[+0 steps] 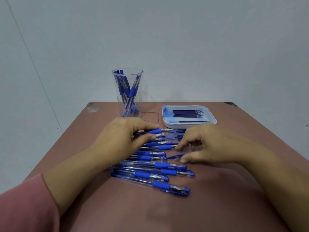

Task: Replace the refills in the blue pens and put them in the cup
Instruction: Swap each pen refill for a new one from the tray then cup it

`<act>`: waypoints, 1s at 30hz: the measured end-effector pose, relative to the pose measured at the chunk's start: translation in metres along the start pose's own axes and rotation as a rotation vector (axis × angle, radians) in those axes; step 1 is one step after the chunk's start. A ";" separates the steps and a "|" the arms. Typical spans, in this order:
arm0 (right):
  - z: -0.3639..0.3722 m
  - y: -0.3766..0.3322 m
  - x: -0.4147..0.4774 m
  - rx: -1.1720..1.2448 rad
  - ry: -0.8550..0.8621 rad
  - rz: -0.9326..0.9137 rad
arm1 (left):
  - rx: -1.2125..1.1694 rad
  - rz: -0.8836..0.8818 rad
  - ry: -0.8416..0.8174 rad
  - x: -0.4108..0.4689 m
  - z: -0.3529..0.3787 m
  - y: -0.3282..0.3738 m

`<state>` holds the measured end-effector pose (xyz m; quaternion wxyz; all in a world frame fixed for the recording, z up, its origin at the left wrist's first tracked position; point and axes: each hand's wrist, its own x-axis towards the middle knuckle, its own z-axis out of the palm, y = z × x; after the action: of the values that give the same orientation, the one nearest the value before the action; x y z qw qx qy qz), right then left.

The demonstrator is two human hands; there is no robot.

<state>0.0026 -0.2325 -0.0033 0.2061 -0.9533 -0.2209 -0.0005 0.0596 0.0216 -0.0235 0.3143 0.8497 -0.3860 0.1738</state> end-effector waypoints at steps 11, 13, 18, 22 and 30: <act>-0.002 0.005 0.001 0.016 0.296 0.001 | -0.007 0.000 -0.016 0.000 -0.002 0.002; -0.002 0.005 0.003 -0.021 0.379 -0.067 | -0.007 0.003 -0.018 0.000 -0.002 0.002; 0.008 -0.002 0.009 -0.013 0.442 -0.178 | -0.015 0.006 -0.024 0.000 -0.001 0.003; 0.013 -0.009 0.013 -0.001 0.444 -0.244 | 0.001 0.021 -0.030 -0.001 0.000 0.003; 0.008 -0.001 0.011 -0.039 0.511 -0.191 | -0.015 0.032 -0.008 0.000 0.000 0.003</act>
<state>0.0111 -0.2237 -0.0087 0.2357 -0.9009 -0.2507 -0.2645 0.0572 0.0206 -0.0224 0.3164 0.8416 -0.4023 0.1726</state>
